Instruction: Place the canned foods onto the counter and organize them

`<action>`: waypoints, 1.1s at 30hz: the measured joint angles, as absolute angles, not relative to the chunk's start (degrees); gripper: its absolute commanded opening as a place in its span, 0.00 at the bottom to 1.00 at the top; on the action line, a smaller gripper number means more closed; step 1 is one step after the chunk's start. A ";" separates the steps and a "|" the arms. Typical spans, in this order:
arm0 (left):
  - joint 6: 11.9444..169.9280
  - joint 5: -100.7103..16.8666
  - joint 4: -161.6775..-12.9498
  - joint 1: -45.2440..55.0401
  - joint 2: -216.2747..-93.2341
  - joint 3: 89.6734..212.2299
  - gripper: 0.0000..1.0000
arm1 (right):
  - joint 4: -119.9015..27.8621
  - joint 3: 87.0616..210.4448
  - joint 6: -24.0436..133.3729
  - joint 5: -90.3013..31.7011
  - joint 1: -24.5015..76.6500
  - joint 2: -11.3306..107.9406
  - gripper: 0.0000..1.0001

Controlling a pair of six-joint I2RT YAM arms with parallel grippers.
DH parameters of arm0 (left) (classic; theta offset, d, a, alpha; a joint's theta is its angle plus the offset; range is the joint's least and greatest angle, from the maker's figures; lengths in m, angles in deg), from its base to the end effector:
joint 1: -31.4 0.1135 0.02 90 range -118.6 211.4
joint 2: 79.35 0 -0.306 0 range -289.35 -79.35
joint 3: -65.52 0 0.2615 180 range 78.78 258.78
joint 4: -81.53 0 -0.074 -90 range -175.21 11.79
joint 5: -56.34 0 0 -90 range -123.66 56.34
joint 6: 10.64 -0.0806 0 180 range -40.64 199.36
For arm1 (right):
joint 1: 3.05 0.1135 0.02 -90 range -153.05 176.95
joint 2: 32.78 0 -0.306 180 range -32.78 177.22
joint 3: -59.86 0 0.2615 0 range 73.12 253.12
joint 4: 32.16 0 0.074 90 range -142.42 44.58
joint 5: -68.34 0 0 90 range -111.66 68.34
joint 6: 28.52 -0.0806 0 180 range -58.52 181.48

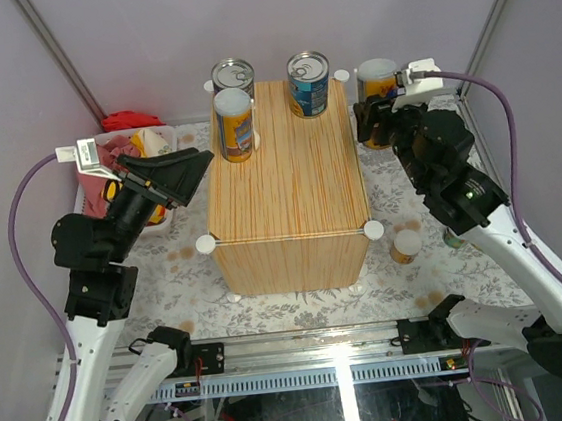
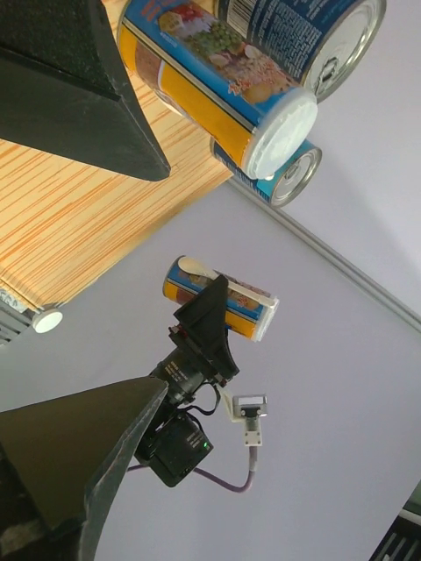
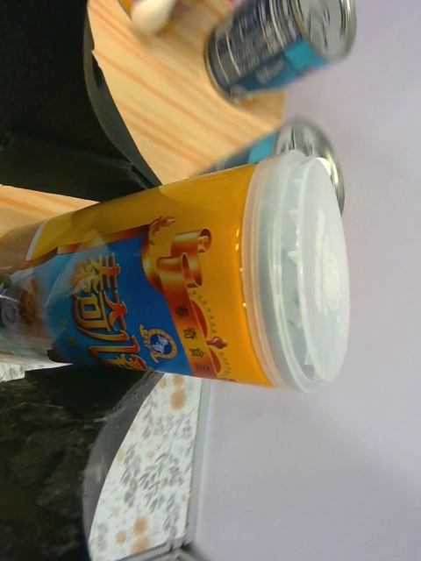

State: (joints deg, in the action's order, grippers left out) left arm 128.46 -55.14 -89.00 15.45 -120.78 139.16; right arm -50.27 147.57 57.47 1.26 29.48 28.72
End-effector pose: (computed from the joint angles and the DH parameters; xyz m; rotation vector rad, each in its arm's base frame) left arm 0.1354 -0.0694 0.5130 -0.0149 1.2935 -1.2045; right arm 0.2322 0.1109 0.5188 -0.0280 1.4447 0.2375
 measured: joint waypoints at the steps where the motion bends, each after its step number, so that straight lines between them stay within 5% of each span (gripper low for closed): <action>1: 128.46 -55.57 -89.16 15.45 -121.15 139.58 0.93 | -50.27 147.99 57.91 1.17 30.92 28.74 0.25; 15: 128.50 -57.80 -89.55 15.45 -122.57 141.35 0.92 | -46.07 149.43 60.92 -1.47 45.83 33.13 0.23; 33: 128.55 -57.82 -89.55 15.37 -123.44 141.35 0.91 | -38.11 148.32 61.05 -1.54 47.34 38.05 0.24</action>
